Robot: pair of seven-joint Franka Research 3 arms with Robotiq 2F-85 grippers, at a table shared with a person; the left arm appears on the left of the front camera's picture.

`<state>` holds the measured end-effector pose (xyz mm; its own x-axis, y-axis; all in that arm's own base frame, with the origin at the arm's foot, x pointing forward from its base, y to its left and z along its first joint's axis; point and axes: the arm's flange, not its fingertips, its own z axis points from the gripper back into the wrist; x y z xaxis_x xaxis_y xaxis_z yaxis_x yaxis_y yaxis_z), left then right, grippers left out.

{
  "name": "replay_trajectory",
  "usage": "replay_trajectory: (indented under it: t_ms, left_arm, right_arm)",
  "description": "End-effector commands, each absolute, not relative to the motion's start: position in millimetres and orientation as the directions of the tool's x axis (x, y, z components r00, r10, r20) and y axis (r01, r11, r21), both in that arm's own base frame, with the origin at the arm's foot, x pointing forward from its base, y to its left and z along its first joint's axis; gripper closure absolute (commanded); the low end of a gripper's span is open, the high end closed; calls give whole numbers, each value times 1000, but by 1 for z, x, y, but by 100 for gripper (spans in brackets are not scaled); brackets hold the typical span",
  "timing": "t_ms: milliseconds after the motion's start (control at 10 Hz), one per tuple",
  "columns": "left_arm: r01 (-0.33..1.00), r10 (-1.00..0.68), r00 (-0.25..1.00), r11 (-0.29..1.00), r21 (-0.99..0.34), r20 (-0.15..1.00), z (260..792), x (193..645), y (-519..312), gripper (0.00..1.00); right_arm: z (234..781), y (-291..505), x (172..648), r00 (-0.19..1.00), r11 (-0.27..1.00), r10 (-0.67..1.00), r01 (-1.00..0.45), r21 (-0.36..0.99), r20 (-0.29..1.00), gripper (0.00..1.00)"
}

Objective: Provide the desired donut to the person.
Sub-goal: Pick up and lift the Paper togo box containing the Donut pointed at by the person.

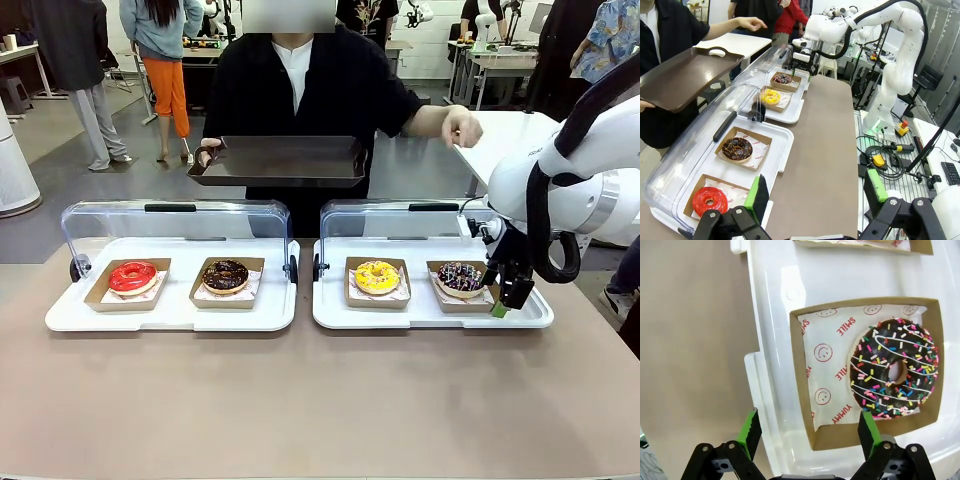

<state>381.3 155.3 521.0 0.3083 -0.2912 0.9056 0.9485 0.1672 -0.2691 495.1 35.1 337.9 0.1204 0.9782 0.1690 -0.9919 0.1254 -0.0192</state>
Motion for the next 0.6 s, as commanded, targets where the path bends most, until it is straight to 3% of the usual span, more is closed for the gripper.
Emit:
replay_trajectory:
  t_ms: [0, 500]
  left_arm:
    - [947, -285, 312, 168, -273, 906, 523, 380, 156, 0]
    - [947, -285, 312, 168, -273, 906, 523, 380, 156, 0]
  right_arm:
    - [336, 33, 504, 133, 141, 978, -989, -36, 163, 0]
    - [335, 27, 507, 140, 148, 979, -988, -43, 150, 0]
